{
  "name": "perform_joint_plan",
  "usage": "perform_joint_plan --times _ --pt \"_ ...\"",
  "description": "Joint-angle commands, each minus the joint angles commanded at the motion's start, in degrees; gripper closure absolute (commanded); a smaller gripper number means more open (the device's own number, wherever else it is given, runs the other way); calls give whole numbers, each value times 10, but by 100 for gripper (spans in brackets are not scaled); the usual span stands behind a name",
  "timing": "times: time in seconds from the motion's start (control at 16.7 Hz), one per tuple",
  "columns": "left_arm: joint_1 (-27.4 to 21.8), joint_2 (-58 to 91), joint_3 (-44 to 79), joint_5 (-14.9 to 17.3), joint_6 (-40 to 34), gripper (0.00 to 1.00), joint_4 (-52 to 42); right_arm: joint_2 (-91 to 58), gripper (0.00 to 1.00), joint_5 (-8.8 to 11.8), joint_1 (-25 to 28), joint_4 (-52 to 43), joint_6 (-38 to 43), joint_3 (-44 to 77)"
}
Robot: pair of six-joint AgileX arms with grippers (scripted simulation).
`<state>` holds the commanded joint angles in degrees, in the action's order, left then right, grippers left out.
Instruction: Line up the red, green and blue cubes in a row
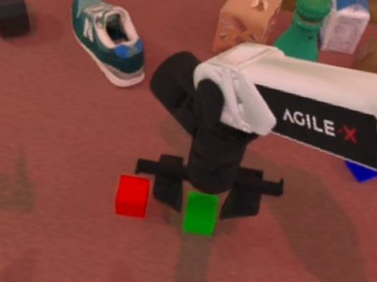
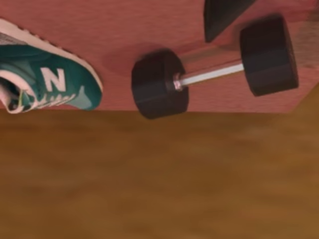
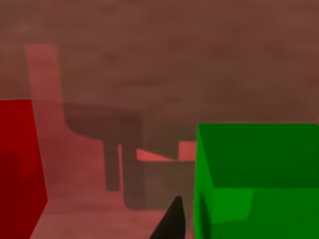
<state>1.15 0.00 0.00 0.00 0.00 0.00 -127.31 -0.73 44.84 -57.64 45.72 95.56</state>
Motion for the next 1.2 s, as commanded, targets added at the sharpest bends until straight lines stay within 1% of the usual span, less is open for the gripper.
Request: perform_joint_plan --times 0.12,0.18,0.78,1.08,1.2 --pt "0 0 0 0 0 0 0 0 2 0 0 0 0 0" --pt "0 0 0 0 0 0 0 0 0 0 0 0 0 0" --pt "0 0 0 0 0 0 0 2 0 0 1 -10 0 10" --pt "0 0 0 0 0 0 0 23 0 0 4 -112 1 83" --pt "0 0 0 0 0 0 0 32 0 0 5 -138 0 104"
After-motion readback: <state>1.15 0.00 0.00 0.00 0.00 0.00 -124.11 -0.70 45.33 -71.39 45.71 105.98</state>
